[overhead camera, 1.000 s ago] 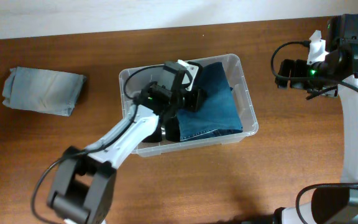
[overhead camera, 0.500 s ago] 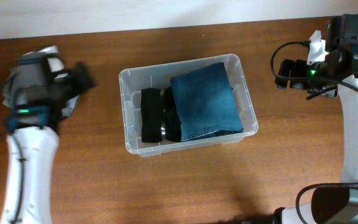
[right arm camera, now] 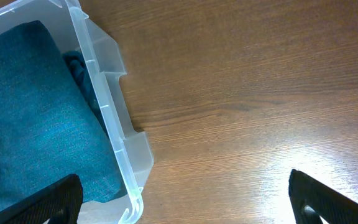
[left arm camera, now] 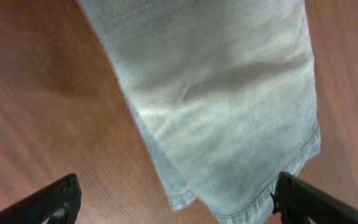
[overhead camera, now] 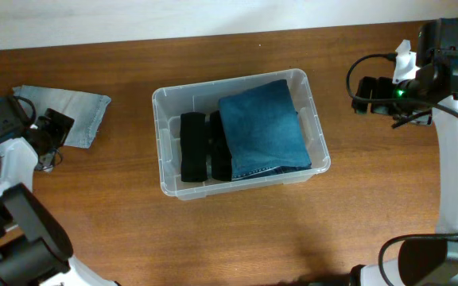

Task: Pack container
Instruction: 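Move the left gripper to the light blue jeans and grasp them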

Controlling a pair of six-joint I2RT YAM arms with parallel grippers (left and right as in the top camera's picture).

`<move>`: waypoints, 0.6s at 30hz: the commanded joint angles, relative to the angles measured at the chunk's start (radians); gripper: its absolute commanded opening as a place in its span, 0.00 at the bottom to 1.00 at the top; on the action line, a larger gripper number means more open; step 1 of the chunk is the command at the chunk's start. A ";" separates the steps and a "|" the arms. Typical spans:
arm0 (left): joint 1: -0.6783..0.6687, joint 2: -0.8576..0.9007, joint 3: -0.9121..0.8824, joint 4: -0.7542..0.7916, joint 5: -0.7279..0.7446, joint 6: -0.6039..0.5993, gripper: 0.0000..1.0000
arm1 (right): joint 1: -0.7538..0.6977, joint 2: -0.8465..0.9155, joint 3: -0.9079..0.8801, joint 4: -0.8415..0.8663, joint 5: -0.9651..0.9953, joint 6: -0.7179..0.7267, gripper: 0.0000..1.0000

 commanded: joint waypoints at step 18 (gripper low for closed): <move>0.008 0.249 -0.005 0.274 0.057 -0.046 0.89 | -0.002 -0.017 -0.006 -0.018 0.005 0.002 0.99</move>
